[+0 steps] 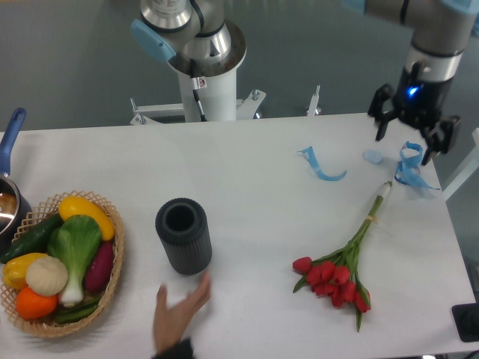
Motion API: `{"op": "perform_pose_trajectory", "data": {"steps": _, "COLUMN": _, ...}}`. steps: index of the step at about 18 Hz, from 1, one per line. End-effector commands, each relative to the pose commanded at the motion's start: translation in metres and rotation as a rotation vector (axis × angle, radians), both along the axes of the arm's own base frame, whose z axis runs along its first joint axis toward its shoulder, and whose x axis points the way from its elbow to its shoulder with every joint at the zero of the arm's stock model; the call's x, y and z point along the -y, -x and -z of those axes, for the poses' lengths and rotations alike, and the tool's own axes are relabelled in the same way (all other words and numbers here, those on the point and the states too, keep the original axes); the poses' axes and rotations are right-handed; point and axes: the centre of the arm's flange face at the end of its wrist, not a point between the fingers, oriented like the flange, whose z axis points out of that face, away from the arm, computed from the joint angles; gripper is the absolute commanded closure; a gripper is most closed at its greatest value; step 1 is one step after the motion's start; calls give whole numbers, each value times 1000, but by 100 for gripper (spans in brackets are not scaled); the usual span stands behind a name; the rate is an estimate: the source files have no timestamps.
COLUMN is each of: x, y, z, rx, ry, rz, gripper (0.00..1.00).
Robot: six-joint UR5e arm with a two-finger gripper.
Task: Pick up the flowers from the table
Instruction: 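Move the gripper down toward the stems of the red tulips, then lower the open gripper around the tulip stems and close it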
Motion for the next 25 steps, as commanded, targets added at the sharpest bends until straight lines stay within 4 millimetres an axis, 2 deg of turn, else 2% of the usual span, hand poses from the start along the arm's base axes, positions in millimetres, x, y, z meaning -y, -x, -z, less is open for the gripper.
{"op": "perform_pose_trajectory", "data": {"steps": 5, "x": -18, "y": 14, "z": 43, "rx": 24, "ry": -2, "rz": -56, "gripper": 0}}
{"op": "perform_pose_trajectory", "data": {"steps": 11, "x": -25, "y": 31, "z": 88, "rx": 38, "ry": 3, "rz": -54, "gripper": 0}}
{"op": "perform_pose_trajectory", "data": {"steps": 16, "x": -28, "y": 32, "z": 125, "rx": 90, "ry": 22, "rz": -61, "gripper": 0}}
{"op": "perform_pose_trajectory", "data": {"steps": 20, "x": -36, "y": 34, "z": 148, "rx": 113, "ry": 39, "rz": -46, "gripper": 0}}
{"op": "perform_pose_trajectory", "data": {"steps": 23, "x": -34, "y": 34, "z": 161, "rx": 120, "ry": 70, "rz": -46, "gripper": 0}}
{"op": "perform_pose_trajectory", "data": {"steps": 25, "x": -42, "y": 31, "z": 166, "rx": 125, "ry": 75, "rz": -37, "gripper": 0}}
